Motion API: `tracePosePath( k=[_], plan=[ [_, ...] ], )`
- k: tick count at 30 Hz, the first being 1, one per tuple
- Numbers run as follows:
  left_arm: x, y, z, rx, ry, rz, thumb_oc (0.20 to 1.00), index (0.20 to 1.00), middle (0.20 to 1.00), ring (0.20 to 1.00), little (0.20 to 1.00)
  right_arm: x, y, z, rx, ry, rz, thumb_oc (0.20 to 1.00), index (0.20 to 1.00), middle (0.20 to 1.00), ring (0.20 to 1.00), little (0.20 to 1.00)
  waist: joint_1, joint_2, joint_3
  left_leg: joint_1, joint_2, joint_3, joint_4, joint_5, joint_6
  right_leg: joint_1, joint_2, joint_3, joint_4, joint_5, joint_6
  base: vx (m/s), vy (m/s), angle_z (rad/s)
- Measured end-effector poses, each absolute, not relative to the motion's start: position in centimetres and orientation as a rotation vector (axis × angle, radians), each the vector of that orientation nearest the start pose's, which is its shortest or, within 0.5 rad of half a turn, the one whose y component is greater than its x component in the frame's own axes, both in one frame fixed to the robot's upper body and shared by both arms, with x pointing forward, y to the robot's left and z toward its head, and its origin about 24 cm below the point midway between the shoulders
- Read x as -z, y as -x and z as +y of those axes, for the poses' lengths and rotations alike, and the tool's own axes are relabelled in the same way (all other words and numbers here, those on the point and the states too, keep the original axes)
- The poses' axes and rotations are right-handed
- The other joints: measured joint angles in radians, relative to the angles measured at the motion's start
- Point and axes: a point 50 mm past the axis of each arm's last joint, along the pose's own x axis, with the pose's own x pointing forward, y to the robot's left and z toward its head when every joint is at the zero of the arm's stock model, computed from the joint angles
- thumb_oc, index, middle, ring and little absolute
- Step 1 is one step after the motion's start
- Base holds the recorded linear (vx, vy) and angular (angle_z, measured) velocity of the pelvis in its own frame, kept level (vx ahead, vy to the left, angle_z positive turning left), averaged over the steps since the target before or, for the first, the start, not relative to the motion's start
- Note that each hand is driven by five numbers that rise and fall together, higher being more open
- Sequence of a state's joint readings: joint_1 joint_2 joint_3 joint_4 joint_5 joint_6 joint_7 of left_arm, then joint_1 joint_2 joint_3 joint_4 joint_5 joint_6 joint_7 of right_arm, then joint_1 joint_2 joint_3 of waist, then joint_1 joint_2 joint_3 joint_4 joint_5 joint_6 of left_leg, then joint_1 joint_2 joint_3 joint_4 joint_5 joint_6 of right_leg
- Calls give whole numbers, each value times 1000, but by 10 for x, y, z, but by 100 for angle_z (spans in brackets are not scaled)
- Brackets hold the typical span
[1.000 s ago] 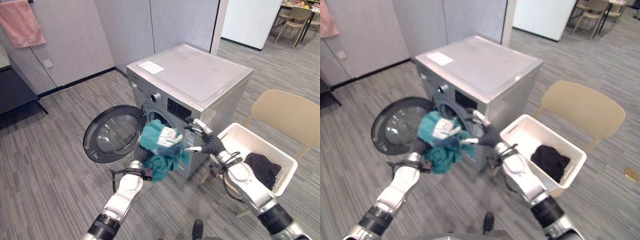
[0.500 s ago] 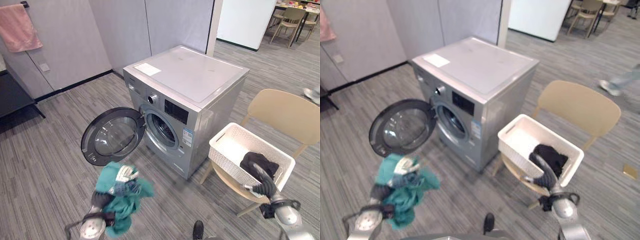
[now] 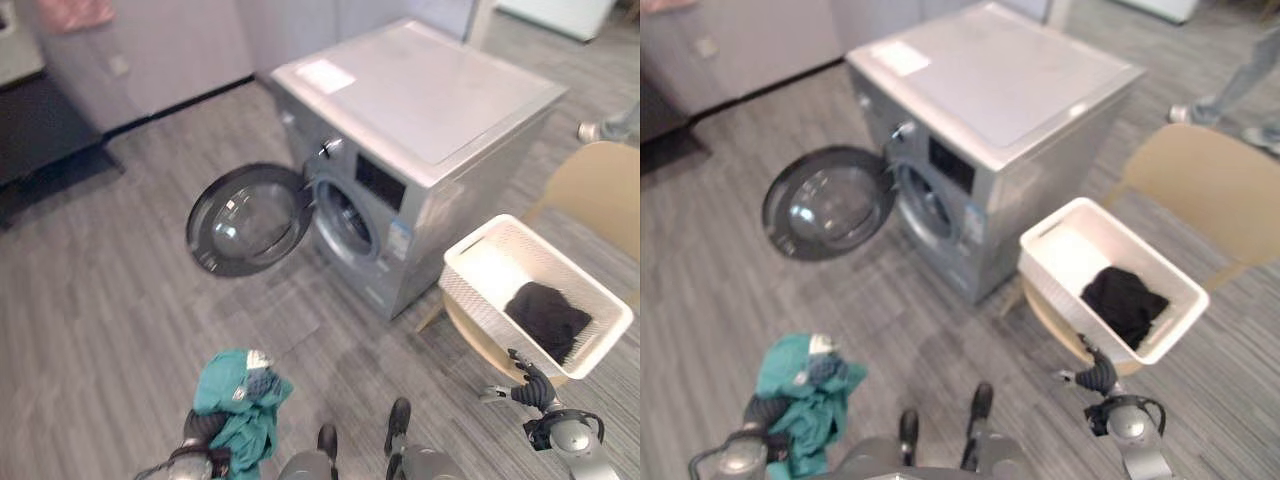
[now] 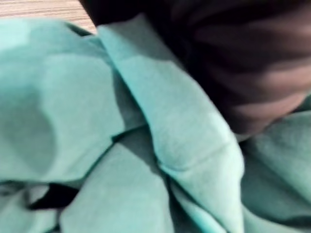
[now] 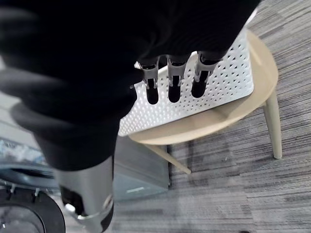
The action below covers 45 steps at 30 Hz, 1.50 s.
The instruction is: Grab the laundry basket,head to the washer,open it,put in the laundry and shut it.
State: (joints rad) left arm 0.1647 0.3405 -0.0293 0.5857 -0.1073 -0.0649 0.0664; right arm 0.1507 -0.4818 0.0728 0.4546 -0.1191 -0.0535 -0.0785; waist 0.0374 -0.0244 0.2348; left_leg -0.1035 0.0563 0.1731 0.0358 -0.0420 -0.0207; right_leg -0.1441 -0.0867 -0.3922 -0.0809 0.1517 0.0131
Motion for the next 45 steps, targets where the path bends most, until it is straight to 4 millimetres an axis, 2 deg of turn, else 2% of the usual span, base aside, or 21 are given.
tracePosePath(
  k=[4,9,12,15,17,18,19,21,23,24,26,28,29,30,32,35,36,38,40,41,45],
  plan=[
    [82,-170,252,-154,-256,617,200,200,200,200,200,50,-192,-267,55,614,499,1000,1000,1000,1000,1000,-34,-25,12,5,66,254,32,-21,-1,23,-63,-153,-2,-3,6,60,189,111],
    [81,-165,259,-160,-283,621,200,200,200,200,200,57,-195,-249,-4,611,504,1000,1000,1000,1000,1000,-25,-49,1,17,24,225,-5,21,14,24,-110,-126,27,-7,48,70,180,29],
    [77,-166,264,-157,-308,613,200,200,200,200,200,63,-188,-246,-18,603,530,1000,1000,1000,1000,1000,-13,-52,-14,22,7,225,-18,44,39,-14,-147,-94,168,-48,39,13,33,33],
    [77,-161,270,-168,-327,624,200,200,200,200,200,63,-187,-244,-22,598,529,1000,1000,1000,1000,1000,-8,-60,-42,22,-2,236,-16,67,47,-10,-153,-90,158,-49,49,127,122,11],
    [77,-160,273,-171,-338,629,200,200,200,200,200,60,-195,-244,-13,596,513,1000,1000,1000,1000,1000,-6,-58,-44,17,-20,223,-16,43,51,-12,-163,-43,194,-42,67,377,226,15],
    [77,-169,263,-153,-330,609,200,200,200,200,200,55,-196,-241,-48,635,492,1000,1000,1000,1000,1000,-36,-60,-8,14,-64,132,36,50,61,-94,-212,158,423,-100,99,147,9,117],
    [78,-183,249,-114,-332,597,200,200,200,200,200,52,-188,-243,-79,664,474,1000,1000,1000,1000,1000,-94,1,6,-18,-38,-8,99,-6,84,-164,-109,486,589,-173,129,78,3,191],
    [61,-196,249,-74,-372,502,200,200,200,200,200,68,-182,-220,-135,598,517,1000,1000,1000,1000,1000,-96,-41,-15,7,-31,25,4,49,93,-252,-68,377,453,-209,141,47,-1,133],
    [58,-189,267,-97,-422,521,200,200,200,200,200,72,-182,-208,-133,553,521,1000,1000,1000,1000,1000,-82,-140,-29,32,-102,30,-13,36,70,-251,-53,304,344,-149,112,143,-10,33],
    [65,-182,267,-104,-414,560,200,200,200,200,200,72,-184,-213,-114,557,526,1000,1000,1000,1000,1000,-90,-134,-24,37,-106,11,-5,26,72,-237,-36,359,328,-118,54,581,-145,42],
    [73,-174,261,-99,-392,589,200,200,200,200,200,70,-189,-224,-77,575,532,1000,1000,1000,1000,1000,-62,-83,-13,53,-73,2,-14,8,52,-207,-24,274,277,-104,98,819,-245,-13],
    [79,-171,259,-132,-354,622,200,200,200,200,200,64,-199,-224,-90,591,503,1000,1000,1000,1000,1000,-72,-50,-1,57,-39,-40,11,-3,36,-213,-36,138,383,-134,77,358,-141,24],
    [81,-169,256,-118,-352,631,200,200,200,200,200,66,-193,-226,-92,593,518,1000,1000,1000,1000,1000,-104,-31,-7,64,-32,-101,18,-14,25,-142,-29,144,317,-134,77,280,-122,118],
    [82,-170,252,-103,-351,631,200,200,200,200,200,68,-189,-230,-88,601,534,1000,1000,1000,1000,1000,-116,-24,-7,112,-16,-112,0,-15,20,-71,-5,139,254,-163,16,286,-129,94],
    [85,-165,248,-75,-356,642,200,200,200,200,200,65,-190,-238,-68,608,533,1000,1000,1000,1000,1000,-115,5,-25,148,21,-98,2,-1,-15,1,39,125,202,-170,6,240,-124,23],
    [84,-168,245,-58,-367,634,200,200,200,200,200,58,-196,-244,-57,618,502,1000,1000,1000,1000,1000,-113,-6,-33,86,35,-59,199,1,-18,58,55,132,155,-178,-6,102,-57,-12],
    [85,-167,243,-56,-361,633,200,200,200,200,200,57,-197,-246,-57,626,502,1000,1000,1000,1000,1000,-111,-6,-36,82,40,-47,237,2,-32,79,59,133,141,-141,-55,124,-33,-30],
    [83,-174,237,-30,-354,613,200,200,200,200,200,56,-197,-251,-51,644,509,1000,1000,1000,1000,1000,-116,-16,-40,6,62,-45,367,-11,-53,103,66,146,113,-142,-78,182,7,-11],
    [74,-189,230,13,-367,558,200,200,200,200,200,56,-197,-251,-49,644,510,1000,1000,1000,1000,1000,-111,-47,-38,-43,40,-20,248,-52,-48,125,70,212,54,-144,-103,257,81,-25],
    [72,-192,227,24,-370,541,200,200,200,200,200,56,-200,-248,-52,636,505,1000,1000,1000,1000,1000,-102,-64,-29,-68,27,-31,117,-18,-50,135,76,222,49,-135,-104,271,130,-58],
    [75,-191,228,25,-372,562,200,200,200,200,200,66,-202,-246,-65,649,546,1000,1000,1000,1000,1000,-60,-57,-3,-142,-10,-251,-83,113,-52,206,112,360,-1,-172,-65,284,192,-92]
  ],
)
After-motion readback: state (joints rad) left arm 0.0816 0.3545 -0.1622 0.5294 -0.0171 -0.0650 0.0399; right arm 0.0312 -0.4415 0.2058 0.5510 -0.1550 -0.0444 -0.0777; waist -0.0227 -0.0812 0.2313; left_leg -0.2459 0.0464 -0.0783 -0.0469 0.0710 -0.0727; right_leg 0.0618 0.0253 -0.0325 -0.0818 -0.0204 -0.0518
